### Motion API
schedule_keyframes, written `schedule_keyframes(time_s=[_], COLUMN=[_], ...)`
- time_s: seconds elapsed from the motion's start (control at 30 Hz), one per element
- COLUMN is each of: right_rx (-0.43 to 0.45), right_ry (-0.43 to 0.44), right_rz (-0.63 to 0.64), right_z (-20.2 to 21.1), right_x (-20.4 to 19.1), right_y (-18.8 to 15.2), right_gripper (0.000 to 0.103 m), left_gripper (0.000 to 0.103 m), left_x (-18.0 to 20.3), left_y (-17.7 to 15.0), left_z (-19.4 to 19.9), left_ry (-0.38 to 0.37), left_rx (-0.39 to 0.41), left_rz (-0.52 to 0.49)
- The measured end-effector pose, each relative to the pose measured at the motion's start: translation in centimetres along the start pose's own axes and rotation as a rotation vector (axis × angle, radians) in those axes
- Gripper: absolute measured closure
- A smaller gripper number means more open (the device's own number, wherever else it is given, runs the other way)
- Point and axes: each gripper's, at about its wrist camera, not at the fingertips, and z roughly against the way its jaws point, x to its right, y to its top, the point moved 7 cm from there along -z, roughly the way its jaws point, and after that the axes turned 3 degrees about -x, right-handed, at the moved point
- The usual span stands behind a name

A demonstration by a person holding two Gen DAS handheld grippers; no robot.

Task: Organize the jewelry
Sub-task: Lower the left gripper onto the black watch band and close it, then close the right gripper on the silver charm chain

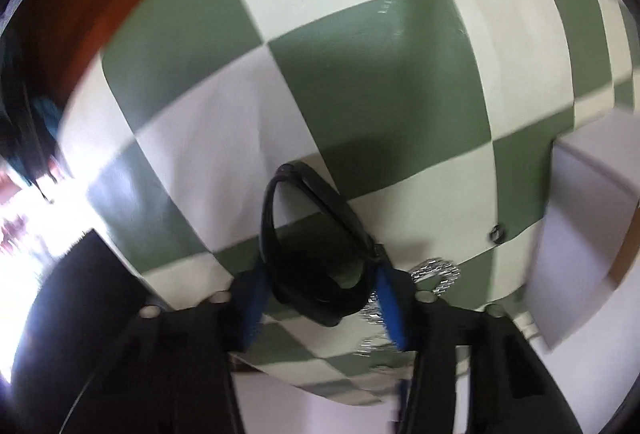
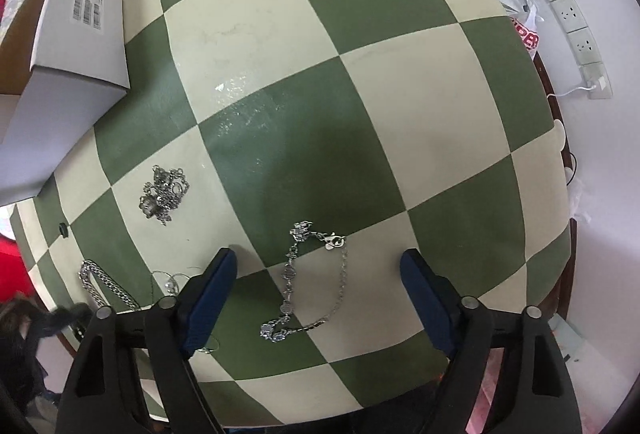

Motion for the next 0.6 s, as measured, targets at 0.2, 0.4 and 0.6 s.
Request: schedule_keyframes(time_s=[0.2,0.4,0.6], right_rx=[-0.069,-0.085,-0.033], right_ry=[0.073,0.125,0.024], right_rz=[-0.019,-0.028,0.035], right_z=[0.4,0.6,0.3], right_x=[0.7,2.7,1.5], right_y=[-0.8,-1.0,-1.4], right_gripper=[0.030,0.030,0.028], left_gripper=[0.063,0.063,0.063], left_x=[4.2,5.1,3.1], left_y=[-1.5,-4.5,-6.7], left_z=[1.1,0.6,-0.5], left_ry=[0.325,0.548,0.540], left_rx=[0.193,0.313,0.349], left_rz=[-0.580,-0.960,-0.935])
